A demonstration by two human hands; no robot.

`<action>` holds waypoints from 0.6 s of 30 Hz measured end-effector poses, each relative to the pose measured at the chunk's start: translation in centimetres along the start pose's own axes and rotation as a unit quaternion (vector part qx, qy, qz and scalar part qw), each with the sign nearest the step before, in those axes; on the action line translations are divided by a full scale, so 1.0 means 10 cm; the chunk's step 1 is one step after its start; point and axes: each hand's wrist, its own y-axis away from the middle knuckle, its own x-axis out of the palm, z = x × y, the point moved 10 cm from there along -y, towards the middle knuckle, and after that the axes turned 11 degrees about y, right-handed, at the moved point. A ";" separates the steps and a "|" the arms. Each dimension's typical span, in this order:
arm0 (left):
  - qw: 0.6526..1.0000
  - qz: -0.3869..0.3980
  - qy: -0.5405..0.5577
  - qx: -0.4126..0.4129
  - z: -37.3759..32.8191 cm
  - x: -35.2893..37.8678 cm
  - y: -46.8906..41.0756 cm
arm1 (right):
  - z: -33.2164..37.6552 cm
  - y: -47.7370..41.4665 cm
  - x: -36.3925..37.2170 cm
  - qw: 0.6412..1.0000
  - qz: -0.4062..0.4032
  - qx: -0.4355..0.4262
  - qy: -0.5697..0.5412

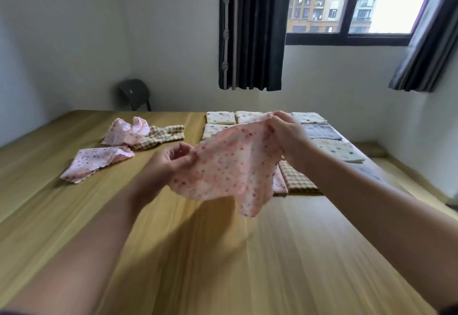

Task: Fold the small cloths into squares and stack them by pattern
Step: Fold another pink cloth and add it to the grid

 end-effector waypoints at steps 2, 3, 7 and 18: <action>0.994 0.081 0.054 -0.043 -0.11 0.08 0.03 | -0.12 0.02 0.00 0.996 0.056 0.055 -0.038; 0.988 0.112 0.079 -0.070 -0.16 0.12 0.05 | -0.19 0.03 0.03 0.991 0.093 0.087 -0.049; 0.979 0.137 -0.055 -0.139 -0.13 0.10 0.01 | -0.51 0.12 0.17 0.963 0.186 0.191 -0.033; 0.825 0.035 -0.564 -0.017 0.76 0.35 0.09 | -0.84 0.34 0.16 0.806 0.008 -0.068 0.588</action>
